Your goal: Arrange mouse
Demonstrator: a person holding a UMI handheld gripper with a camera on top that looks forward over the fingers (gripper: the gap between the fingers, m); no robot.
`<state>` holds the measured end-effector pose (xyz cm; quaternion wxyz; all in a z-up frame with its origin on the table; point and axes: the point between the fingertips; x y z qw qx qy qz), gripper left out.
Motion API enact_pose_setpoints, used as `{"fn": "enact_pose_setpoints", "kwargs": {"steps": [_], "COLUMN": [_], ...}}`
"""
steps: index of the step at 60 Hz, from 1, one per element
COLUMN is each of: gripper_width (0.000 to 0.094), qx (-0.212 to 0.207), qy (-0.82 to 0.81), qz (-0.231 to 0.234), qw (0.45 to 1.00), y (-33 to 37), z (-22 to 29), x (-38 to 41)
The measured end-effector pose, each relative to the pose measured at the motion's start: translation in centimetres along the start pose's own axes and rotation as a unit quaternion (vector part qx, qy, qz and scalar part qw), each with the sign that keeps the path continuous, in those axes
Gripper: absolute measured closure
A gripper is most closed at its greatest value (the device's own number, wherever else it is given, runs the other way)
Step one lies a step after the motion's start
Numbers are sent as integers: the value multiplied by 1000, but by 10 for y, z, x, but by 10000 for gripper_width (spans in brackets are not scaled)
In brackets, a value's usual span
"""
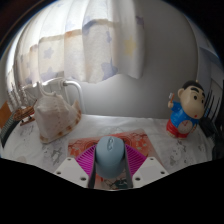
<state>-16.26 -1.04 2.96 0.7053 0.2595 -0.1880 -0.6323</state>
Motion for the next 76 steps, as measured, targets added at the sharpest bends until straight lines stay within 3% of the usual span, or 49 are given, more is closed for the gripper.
{"fn": "enact_pose_setpoints", "kwargs": {"steps": [8, 12, 14, 17, 18, 22, 26, 36, 46, 76], "gripper_width": [475, 396, 326, 88, 73, 84, 89, 85, 87, 87], "qx": [43, 32, 35, 44, 48, 54, 53, 100, 110, 94], "qy": [-17, -25, -26, -31, -35, -55, -71, -68, -70, -72], "qz": [-13, -4, -2, -15, -25, -48, -35, -24, -15, -24], "qw": [999, 999, 999, 998, 998, 996, 995, 992, 991, 993], "y": [-18, -18, -18, -11, -7, 19, 59, 193, 288, 320], "z": [-46, -45, -45, -45, -44, -37, -27, -31, -48, -47], "x": [-14, -12, -12, -19, -24, -32, -23, -10, 3, -3]}}
Point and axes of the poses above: the point between the fingertips, and its own axes, seen from behind it with the camera up: x to the left, z up, y backward, against the way the camera looks, and after that the axes turned 3 degrees about y, right-handed
